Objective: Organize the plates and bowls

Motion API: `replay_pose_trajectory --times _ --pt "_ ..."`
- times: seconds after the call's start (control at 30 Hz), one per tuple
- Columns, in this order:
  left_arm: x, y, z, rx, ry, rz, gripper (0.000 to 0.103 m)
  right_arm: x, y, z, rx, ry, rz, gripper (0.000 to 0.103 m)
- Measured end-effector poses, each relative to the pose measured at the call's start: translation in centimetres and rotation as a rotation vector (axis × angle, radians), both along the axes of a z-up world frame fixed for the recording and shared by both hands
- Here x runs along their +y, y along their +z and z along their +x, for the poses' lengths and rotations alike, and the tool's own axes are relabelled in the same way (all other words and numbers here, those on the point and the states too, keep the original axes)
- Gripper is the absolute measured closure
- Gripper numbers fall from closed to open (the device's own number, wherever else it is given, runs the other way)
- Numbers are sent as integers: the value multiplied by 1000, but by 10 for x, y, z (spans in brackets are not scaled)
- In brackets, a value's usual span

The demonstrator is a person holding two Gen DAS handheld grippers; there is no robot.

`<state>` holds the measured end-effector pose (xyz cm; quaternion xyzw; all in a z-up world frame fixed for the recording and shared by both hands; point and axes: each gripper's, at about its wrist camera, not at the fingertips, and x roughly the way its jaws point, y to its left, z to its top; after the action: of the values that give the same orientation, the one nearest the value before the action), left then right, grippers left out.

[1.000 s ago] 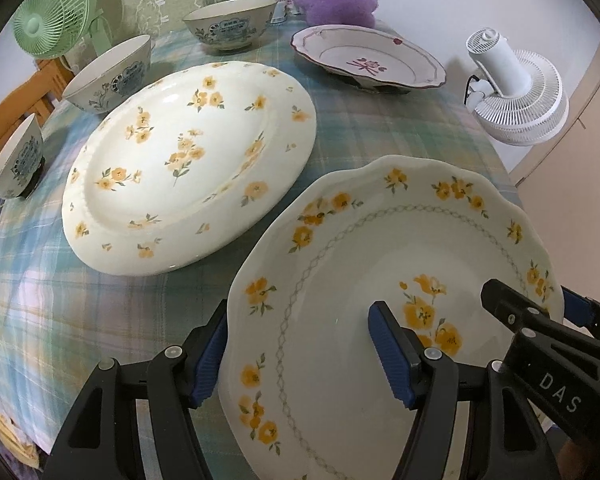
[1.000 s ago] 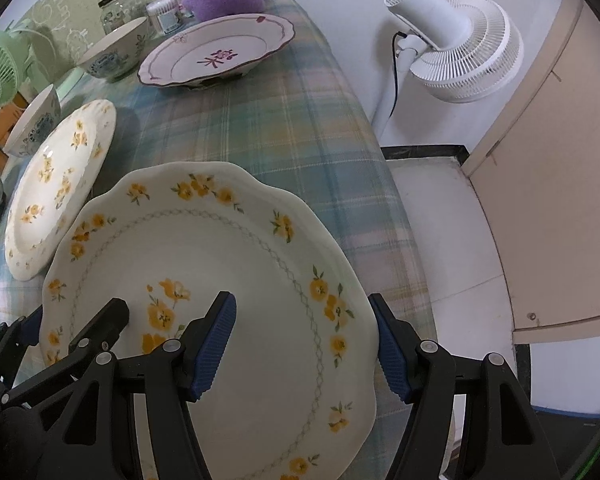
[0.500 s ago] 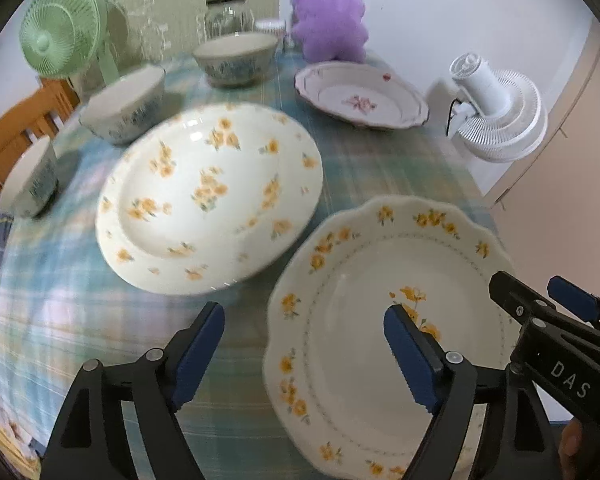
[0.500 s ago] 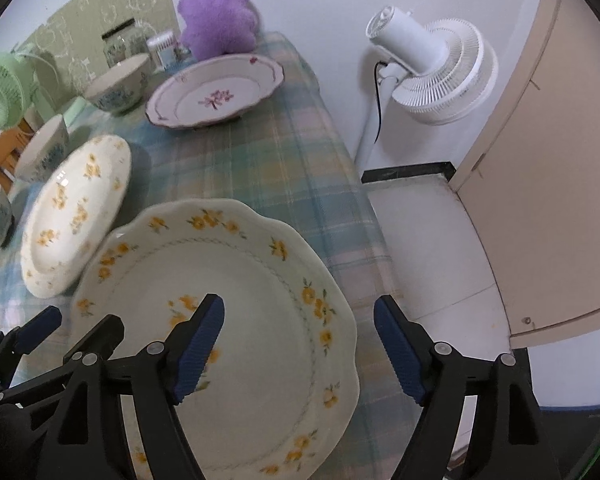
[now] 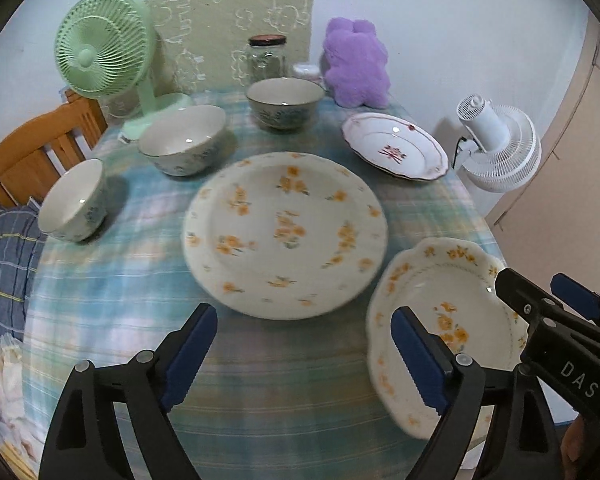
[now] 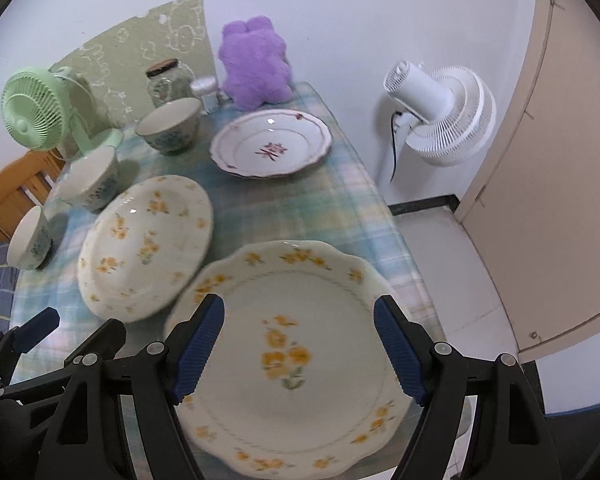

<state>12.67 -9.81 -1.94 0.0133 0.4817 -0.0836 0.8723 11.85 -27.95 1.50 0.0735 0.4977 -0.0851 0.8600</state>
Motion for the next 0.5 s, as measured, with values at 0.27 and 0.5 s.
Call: replay_pose_trajectory --times 0.27,0.5 --pt "48 16 7 -42 -4 -3 13 47 17 8 -20 -5 -20 23" --pt "75 14 34 -55 18 -1 13 81 19 30 -33 -1 -33 23"
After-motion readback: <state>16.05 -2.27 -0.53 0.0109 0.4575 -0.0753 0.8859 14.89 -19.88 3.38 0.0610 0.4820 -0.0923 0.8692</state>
